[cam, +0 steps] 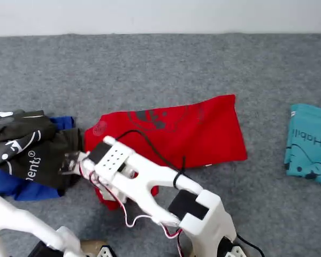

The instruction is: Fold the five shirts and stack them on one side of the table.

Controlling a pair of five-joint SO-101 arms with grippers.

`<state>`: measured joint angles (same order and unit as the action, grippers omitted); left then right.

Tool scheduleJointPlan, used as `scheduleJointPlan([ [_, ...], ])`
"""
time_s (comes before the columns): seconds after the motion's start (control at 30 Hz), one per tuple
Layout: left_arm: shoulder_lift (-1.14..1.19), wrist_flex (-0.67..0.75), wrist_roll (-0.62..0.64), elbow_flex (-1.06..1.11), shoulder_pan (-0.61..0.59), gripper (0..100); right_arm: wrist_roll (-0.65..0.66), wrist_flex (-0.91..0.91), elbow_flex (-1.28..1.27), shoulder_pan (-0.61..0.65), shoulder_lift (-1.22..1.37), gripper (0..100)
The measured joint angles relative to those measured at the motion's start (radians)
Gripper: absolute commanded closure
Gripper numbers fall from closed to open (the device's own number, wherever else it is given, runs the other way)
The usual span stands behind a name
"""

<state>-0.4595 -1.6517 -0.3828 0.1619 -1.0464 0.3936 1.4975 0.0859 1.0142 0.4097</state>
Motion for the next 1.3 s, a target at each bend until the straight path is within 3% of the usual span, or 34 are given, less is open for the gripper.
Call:
scheduleJointPlan([
  [0.37,0.0,0.0,0.0,0.0,0.0,99,0.002,0.023,0.235,-0.186,0.011,98.8],
  [0.6,0.0,0.0,0.0,0.0,0.0,99,0.002,0.025,0.459,-0.27,0.189,98.4],
  [0.87,0.0,0.0,0.0,0.0,0.0,99,0.002,0.048,0.661,-0.338,0.37,80.0],
  [1.03,0.0,0.0,0.0,0.0,0.0,99,0.002,0.127,0.776,-0.356,0.434,81.3],
  [1.23,0.0,0.0,0.0,0.0,0.0,99,0.002,0.255,0.982,-0.365,0.44,99.5],
  [1.3,0.0,0.0,0.0,0.0,0.0,99,0.002,0.256,1.016,-0.364,0.437,97.9],
])
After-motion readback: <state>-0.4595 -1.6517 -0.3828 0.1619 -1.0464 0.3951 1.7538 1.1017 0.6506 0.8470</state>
